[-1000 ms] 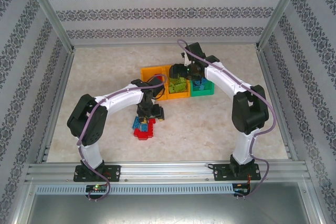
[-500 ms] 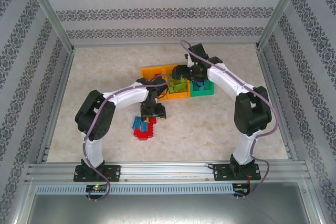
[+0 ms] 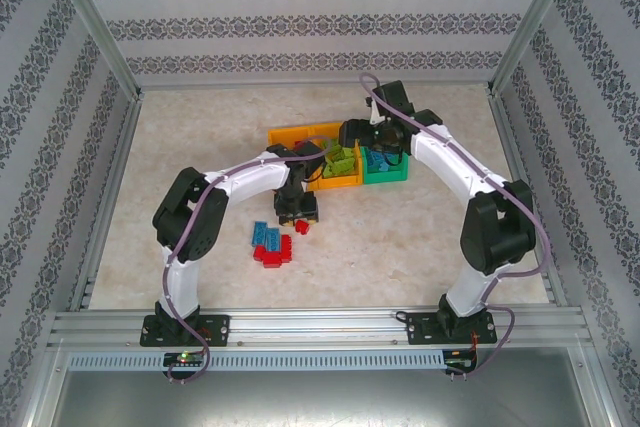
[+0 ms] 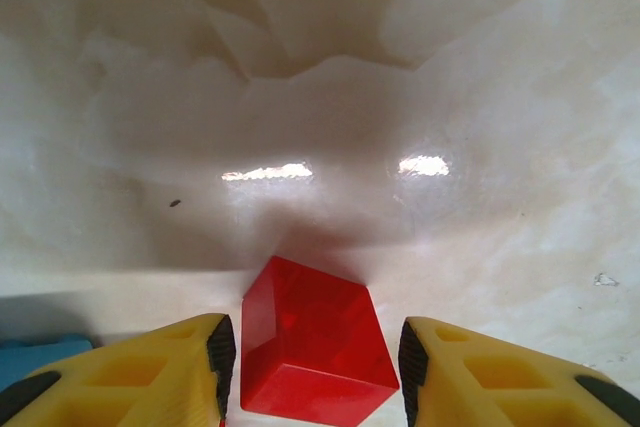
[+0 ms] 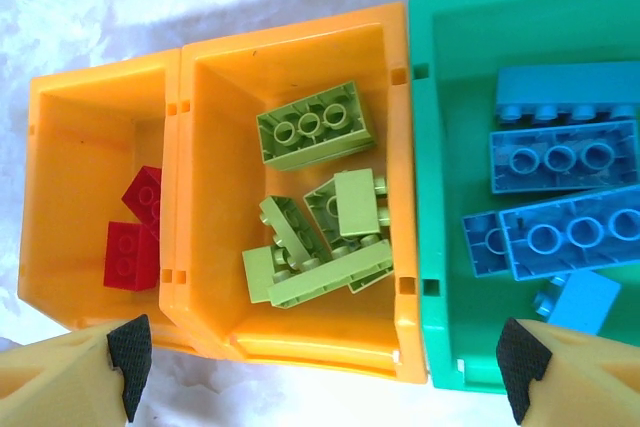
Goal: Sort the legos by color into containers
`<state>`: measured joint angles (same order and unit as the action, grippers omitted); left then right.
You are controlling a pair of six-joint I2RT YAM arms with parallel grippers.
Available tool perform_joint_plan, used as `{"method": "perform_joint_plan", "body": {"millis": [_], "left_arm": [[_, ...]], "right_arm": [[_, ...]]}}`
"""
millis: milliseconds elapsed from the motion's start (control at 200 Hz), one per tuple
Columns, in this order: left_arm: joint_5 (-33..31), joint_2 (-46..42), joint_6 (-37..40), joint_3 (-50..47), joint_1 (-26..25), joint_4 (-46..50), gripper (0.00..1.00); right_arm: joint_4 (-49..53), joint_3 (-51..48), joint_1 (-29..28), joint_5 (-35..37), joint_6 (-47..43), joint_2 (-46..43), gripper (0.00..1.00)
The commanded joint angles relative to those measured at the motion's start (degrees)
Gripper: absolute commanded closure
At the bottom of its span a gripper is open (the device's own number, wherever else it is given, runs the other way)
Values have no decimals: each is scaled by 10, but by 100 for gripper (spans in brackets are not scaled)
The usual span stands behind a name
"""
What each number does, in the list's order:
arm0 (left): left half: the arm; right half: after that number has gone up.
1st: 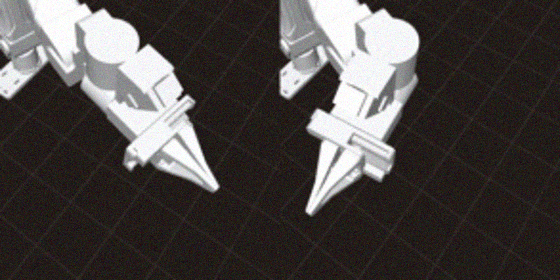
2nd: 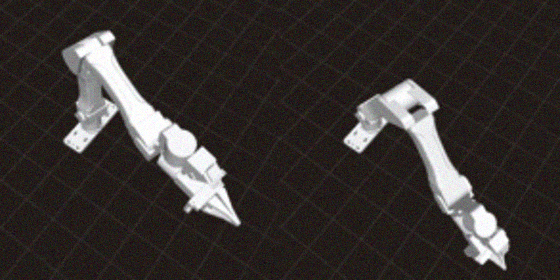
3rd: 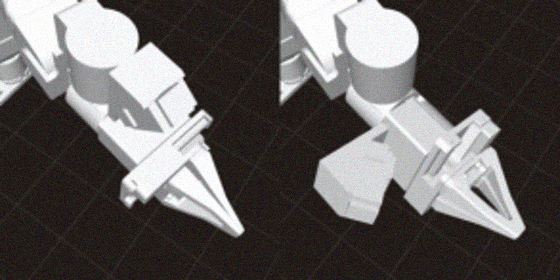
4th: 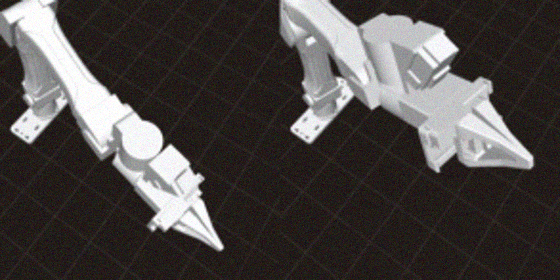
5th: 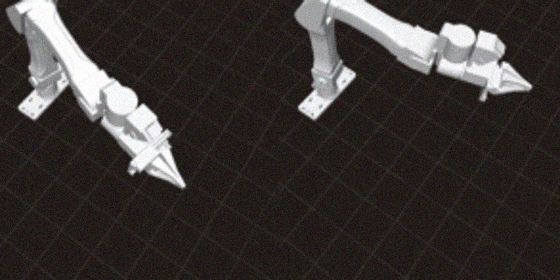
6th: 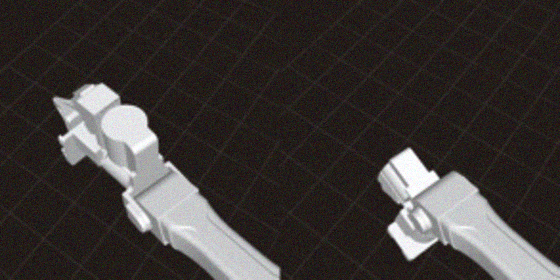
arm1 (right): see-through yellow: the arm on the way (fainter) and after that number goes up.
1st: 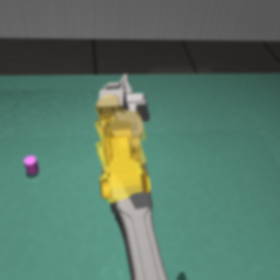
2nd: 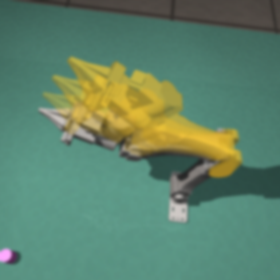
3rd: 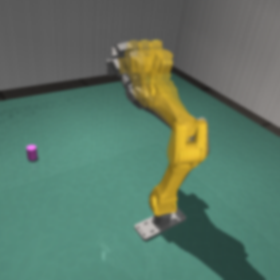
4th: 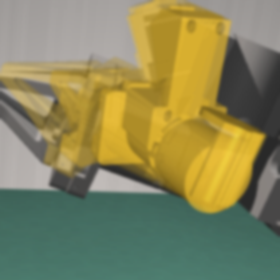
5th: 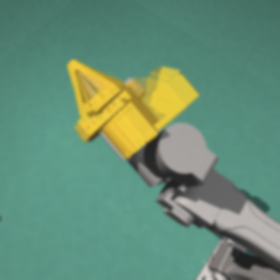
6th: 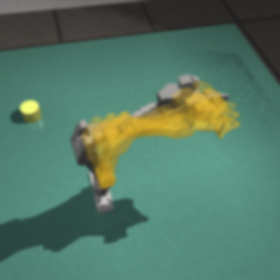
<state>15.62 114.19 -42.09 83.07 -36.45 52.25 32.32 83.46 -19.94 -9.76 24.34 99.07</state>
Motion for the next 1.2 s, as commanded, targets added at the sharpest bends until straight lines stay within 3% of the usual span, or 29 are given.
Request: {"method": "perform_joint_plan", "body": {"millis": [0, 155, 280, 475, 809, 1004, 1194], "left_arm": [[-9, 5, 19, -7, -10, 23, 49], [-25, 5, 59, 3, -21, 33, 39], [-37, 9, 93, 18, -30, 43, 37], [-45, 20, 147, 25, -38, 46, 38], [-118, 43, 222, 53, -56, 66, 44], [-111, 51, 232, 53, -63, 59, 56], [-137, 41, 218, 47, -63, 64, 74]], "right_arm": [[-4, -13, 12, 12, 12, -27, 8], [-3, -26, 17, 15, 11, -38, 8], [-6, -37, 20, 16, 16, -44, 8], [-4, -46, 23, 21, 23, -54, 7], [3, -52, 29, 34, 29, -68, 7], [6, -55, 32, 39, 32, -76, 6], [9, -62, 37, 44, 29, -87, 6]]}}
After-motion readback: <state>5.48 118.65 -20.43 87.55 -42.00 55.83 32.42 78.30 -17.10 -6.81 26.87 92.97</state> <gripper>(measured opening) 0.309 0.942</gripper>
